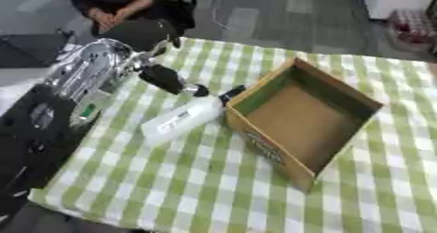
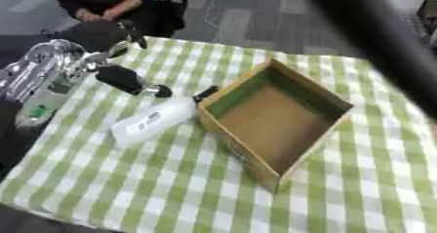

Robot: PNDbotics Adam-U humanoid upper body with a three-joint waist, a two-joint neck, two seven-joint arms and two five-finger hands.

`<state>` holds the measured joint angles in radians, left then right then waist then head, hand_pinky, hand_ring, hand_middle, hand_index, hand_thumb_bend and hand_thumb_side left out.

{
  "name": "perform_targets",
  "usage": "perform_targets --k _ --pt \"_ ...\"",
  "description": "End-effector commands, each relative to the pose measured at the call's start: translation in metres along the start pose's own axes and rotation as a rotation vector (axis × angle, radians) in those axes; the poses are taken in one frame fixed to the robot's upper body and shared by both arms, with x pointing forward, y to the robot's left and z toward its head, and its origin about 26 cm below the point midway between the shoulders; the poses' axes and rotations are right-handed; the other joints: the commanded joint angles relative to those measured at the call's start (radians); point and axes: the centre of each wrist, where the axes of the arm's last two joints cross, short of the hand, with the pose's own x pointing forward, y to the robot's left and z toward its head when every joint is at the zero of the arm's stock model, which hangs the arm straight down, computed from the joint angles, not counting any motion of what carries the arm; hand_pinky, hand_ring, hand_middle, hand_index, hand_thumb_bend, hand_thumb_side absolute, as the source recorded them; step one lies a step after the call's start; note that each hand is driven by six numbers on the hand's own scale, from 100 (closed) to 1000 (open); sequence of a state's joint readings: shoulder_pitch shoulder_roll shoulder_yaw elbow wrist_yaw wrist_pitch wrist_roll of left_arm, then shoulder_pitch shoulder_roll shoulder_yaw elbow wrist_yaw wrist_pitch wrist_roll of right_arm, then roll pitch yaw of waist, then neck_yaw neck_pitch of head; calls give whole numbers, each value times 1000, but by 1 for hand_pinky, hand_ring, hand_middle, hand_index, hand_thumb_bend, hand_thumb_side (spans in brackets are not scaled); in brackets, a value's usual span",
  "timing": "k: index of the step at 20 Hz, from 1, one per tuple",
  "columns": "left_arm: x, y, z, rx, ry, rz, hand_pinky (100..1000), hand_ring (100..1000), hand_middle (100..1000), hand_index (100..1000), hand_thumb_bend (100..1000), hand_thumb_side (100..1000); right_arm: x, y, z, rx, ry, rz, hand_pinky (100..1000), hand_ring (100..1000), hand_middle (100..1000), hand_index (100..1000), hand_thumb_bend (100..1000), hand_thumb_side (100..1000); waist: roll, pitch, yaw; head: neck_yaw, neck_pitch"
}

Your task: Pick up objects on the table and place them in the box.

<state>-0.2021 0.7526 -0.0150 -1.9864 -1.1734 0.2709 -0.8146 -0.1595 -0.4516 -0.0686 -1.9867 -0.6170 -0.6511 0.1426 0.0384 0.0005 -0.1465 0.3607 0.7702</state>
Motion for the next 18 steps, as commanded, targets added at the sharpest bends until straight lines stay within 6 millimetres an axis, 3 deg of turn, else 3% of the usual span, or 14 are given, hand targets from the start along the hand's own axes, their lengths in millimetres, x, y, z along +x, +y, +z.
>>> perform_targets --k 1,8,18 --pt "-3 8 4 -51 19 -68 857 794 871 806 756 816 5 -2 -11 33 -21 6 441 579 585 848 347 964 1 -10 -2 4 0" --pt "1 -2 4 -99 6 -83 874 793 892 796 783 787 5 -2 -13 33 -23 2 440 579 585 848 347 964 2 -11 -5 6 0" --pt "4 -12 4 -143 -11 -92 874 790 881 795 754 749 4 -2 -12 36 -20 1 440 578 585 848 346 966 2 -10 -5 9 0"
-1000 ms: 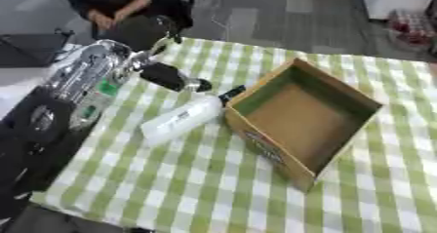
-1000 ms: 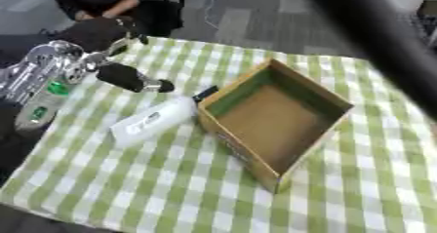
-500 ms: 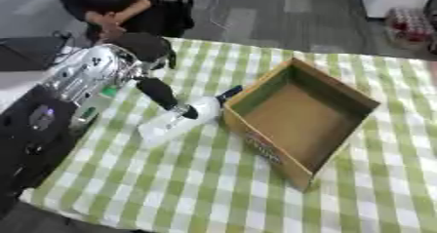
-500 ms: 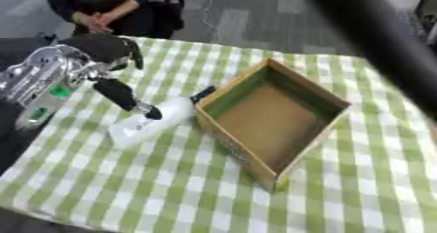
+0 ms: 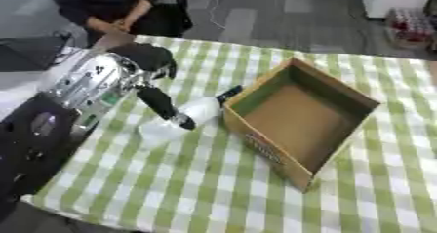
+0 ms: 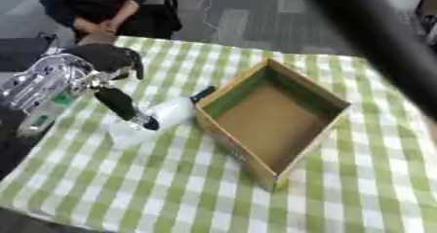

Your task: Pick up objects on the table and place them in the box.

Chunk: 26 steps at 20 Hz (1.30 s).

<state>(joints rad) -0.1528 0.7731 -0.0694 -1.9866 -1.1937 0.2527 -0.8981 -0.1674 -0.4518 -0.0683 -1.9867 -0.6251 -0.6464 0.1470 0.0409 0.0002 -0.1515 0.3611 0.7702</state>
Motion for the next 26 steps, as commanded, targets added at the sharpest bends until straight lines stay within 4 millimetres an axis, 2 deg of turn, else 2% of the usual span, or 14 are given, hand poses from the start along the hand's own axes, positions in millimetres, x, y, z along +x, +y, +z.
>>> perform_targets --k 1,10,12,13,20,26 --pt "-4 5 4 3 20 -21 874 791 882 795 754 751 5 -2 -10 34 -17 9 440 578 585 848 346 967 -1 -10 0 8 0" --pt "-3 -2 0 -26 31 -21 863 789 875 789 752 717 4 -2 -12 32 -22 4 440 578 585 847 349 966 0 -9 -6 10 0" --pt "-4 -6 -2 -43 37 -26 856 786 870 788 783 702 4 -2 -12 32 -23 3 440 578 585 847 349 965 0 -9 -7 11 0" --pt "-4 -10 -5 -59 41 -31 856 787 872 788 754 717 4 -2 -12 32 -24 3 440 578 585 847 350 965 0 -8 -8 12 0" --pt "-3 -35 -15 -157 51 -83 838 786 864 782 766 696 4 -1 -14 32 -28 -2 440 578 585 847 351 966 1 -6 -13 15 0" --pt "-4 -40 -17 -168 64 -101 843 787 865 780 767 693 4 -1 -14 33 -28 -3 440 578 585 847 352 966 1 -7 -13 18 0"
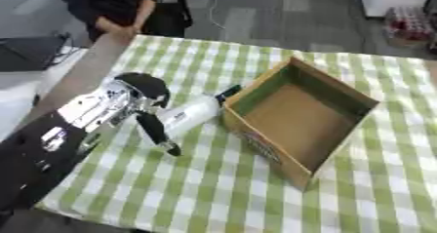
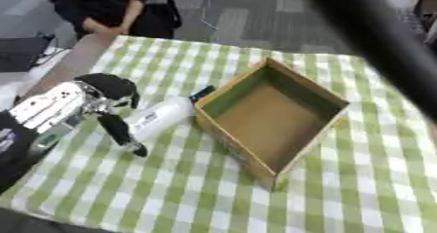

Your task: Pick up objects on the table and place them in the box.

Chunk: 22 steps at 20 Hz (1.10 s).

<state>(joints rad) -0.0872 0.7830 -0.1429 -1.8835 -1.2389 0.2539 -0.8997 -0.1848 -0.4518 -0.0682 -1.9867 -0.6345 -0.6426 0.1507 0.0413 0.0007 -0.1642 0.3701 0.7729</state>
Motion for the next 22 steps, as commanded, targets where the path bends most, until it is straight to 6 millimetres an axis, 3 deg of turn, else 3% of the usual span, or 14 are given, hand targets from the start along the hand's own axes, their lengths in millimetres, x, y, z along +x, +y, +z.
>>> perform_targets --k 1,11,22 --pt "-9 5 3 9 43 -39 844 787 865 780 769 691 5 -2 -8 29 -15 9 440 578 585 847 351 966 0 -7 0 11 -3" --pt "-13 -4 -5 -41 51 -58 857 791 869 781 805 599 5 -2 -9 28 -17 8 441 578 585 846 353 965 0 -7 -2 23 -3" --pt "-19 -9 -14 -75 64 -66 858 792 869 783 768 622 5 -2 -10 27 -20 3 441 578 580 846 354 964 0 -6 -7 19 -3"
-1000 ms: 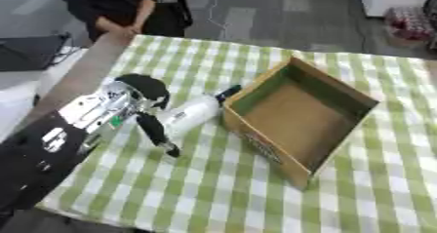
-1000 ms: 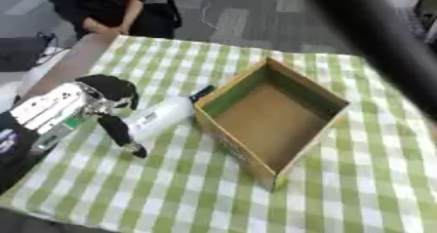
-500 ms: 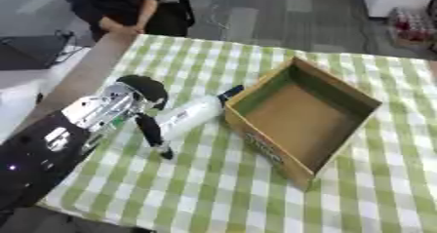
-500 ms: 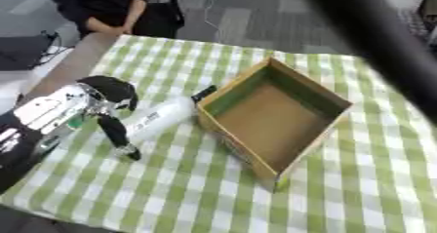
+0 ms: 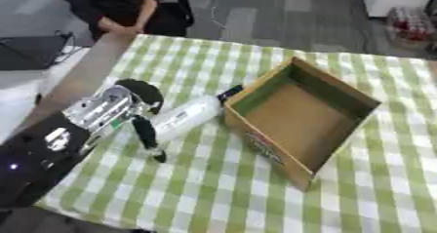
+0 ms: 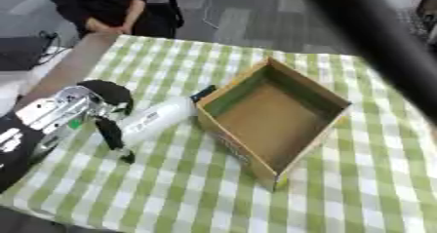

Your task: Pick up objects on the table and place them in the box.

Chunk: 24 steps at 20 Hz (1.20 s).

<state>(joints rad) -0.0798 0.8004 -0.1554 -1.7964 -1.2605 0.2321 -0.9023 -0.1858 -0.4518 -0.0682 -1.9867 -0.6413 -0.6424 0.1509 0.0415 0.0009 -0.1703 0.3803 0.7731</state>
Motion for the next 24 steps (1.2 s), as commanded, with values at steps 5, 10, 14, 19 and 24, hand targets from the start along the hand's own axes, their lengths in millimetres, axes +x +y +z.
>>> perform_targets --k 5,10,14,19,24 --pt "-11 17 5 39 16 -5 847 788 867 786 685 697 4 -2 -9 31 -17 7 441 578 580 846 354 964 -1 -7 -1 10 -3" --pt "-12 20 2 32 -4 16 843 788 867 787 675 699 4 -1 -10 31 -18 4 441 578 580 846 354 964 -1 -7 -3 11 -3" --pt "-15 18 -5 9 1 31 838 786 864 787 651 672 4 -1 -10 31 -19 2 441 577 580 845 354 963 0 -7 -5 10 -3" --pt "-18 16 -12 -20 2 48 832 782 861 786 631 674 4 -1 -11 31 -21 1 441 577 580 845 354 964 0 -5 -7 9 -3" --pt "-23 11 -22 -61 7 71 815 778 858 790 577 660 4 -1 -11 31 -23 -2 441 577 579 845 356 963 0 -5 -9 10 -3"
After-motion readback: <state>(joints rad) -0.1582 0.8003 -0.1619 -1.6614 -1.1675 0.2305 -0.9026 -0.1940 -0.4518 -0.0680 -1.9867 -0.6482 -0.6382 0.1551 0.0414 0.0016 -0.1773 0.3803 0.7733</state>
